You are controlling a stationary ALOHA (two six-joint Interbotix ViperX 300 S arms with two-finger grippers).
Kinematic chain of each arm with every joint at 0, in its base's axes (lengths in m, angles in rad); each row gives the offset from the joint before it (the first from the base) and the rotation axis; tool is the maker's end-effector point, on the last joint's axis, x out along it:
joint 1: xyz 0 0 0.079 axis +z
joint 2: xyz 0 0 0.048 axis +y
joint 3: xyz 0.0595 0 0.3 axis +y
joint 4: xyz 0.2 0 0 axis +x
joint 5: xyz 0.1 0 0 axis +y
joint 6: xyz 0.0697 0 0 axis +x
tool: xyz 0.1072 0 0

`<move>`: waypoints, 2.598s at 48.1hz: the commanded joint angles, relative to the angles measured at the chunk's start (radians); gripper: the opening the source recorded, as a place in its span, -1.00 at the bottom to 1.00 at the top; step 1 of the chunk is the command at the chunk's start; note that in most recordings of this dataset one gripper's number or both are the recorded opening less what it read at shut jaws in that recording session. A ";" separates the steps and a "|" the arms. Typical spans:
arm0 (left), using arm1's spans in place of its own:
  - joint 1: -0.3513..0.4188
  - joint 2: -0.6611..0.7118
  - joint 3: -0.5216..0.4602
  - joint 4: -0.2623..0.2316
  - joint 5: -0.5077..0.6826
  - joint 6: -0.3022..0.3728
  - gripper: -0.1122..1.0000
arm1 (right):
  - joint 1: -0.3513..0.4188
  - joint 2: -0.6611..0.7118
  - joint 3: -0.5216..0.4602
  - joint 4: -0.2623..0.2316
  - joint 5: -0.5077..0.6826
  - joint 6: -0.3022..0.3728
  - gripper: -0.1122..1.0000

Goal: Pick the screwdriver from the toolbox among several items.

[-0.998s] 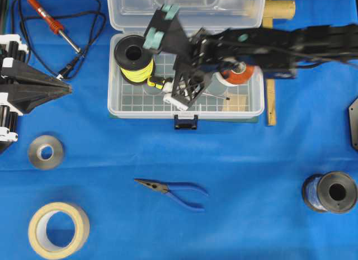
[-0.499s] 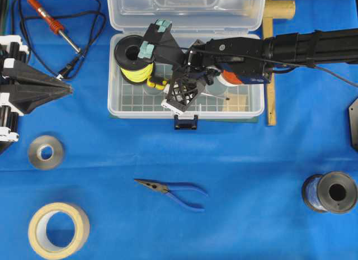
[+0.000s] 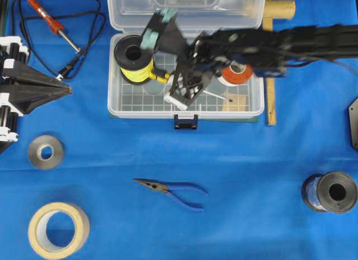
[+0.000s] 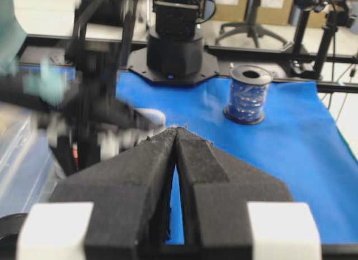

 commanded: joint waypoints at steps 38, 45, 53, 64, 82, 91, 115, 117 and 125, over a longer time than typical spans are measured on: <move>0.014 -0.003 -0.011 -0.002 -0.011 -0.002 -0.80 | 0.410 0.080 -0.127 -0.210 0.044 0.408 -0.34; 0.014 -0.005 -0.009 -0.002 -0.009 -0.002 -0.80 | 0.407 0.141 -0.132 -0.209 -0.008 0.405 -0.34; 0.018 -0.005 -0.008 -0.002 -0.006 0.000 -0.80 | 0.405 0.189 -0.132 -0.207 -0.084 0.408 -0.34; 0.034 -0.006 -0.003 -0.002 -0.006 -0.002 -0.80 | 0.393 0.210 -0.117 -0.183 -0.092 0.407 -0.34; 0.034 -0.008 -0.002 -0.002 -0.006 -0.003 -0.80 | 0.391 0.149 -0.117 -0.193 -0.025 0.399 0.48; 0.034 -0.018 -0.002 -0.002 -0.006 -0.003 -0.80 | 0.408 -0.029 -0.087 -0.295 0.067 0.399 0.56; 0.034 -0.028 0.000 -0.002 -0.012 -0.006 -0.80 | 0.457 -0.650 0.407 -0.523 -0.044 0.434 0.59; 0.034 -0.028 0.002 -0.002 -0.012 -0.005 -0.80 | 0.457 -0.709 0.457 -0.532 -0.067 0.436 0.59; 0.028 -0.023 0.003 -0.002 -0.014 -0.006 -0.80 | 0.457 -0.937 0.653 -0.572 -0.124 0.437 0.59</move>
